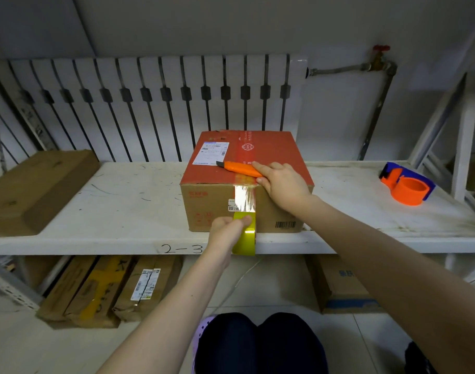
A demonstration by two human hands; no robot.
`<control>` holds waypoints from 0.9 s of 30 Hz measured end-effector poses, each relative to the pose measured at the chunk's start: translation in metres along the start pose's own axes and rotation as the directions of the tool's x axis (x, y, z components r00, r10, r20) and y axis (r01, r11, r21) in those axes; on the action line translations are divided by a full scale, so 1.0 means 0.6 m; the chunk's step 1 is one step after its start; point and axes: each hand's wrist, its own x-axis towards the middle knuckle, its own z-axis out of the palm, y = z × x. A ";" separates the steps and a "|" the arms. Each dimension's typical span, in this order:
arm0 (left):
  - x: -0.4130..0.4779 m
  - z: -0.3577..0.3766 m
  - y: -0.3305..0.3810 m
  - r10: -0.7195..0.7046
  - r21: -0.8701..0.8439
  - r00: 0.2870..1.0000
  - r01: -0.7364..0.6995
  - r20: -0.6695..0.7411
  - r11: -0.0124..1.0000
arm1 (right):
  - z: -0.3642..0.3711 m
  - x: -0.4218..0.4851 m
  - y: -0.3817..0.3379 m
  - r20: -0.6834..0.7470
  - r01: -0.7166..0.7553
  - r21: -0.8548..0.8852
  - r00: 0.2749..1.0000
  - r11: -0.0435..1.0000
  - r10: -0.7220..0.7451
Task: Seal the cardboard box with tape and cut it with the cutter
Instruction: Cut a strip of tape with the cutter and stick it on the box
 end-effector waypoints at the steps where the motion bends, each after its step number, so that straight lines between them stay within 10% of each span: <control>1: 0.002 0.000 0.003 -0.007 0.009 1.000 0.007 0.010 1.000 | -0.001 0.000 -0.001 -0.001 -0.002 -0.002 1.000 1.000 0.002; 13: 0.015 -0.006 0.035 -0.006 0.022 0.999 0.004 0.051 1.000 | -0.058 -0.037 -0.001 -0.185 -0.007 -0.010 0.983 1.000 0.005; 27: 0.006 0.015 0.030 0.073 0.017 0.987 -0.071 -0.142 0.997 | -0.093 -0.135 0.031 -0.044 0.038 -0.160 0.998 0.986 -0.046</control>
